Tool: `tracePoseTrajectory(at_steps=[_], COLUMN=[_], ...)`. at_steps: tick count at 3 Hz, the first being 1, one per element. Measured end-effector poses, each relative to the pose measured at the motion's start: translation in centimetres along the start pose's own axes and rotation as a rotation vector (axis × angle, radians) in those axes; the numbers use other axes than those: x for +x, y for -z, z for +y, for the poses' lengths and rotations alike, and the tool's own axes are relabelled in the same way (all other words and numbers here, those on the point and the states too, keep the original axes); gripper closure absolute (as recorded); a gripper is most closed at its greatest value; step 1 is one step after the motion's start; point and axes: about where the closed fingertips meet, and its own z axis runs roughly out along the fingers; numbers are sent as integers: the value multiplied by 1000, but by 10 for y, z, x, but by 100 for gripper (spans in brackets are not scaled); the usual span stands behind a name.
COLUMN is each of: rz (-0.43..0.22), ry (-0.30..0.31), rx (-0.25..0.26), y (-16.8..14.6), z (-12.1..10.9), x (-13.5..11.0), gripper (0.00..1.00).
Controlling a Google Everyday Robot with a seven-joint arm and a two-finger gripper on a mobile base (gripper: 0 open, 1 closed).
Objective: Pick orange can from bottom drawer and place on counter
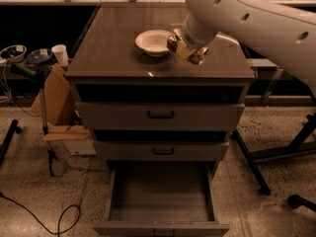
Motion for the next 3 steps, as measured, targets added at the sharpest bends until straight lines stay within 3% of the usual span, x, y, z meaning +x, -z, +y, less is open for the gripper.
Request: tracePoseTrajectory(at_steps=[1,3], rz=[25,64], ry=[6,-24], rx=[-17,-26], y=[-30,-45], z=[-1,-6], x=[-2,11], gripper=[50,4])
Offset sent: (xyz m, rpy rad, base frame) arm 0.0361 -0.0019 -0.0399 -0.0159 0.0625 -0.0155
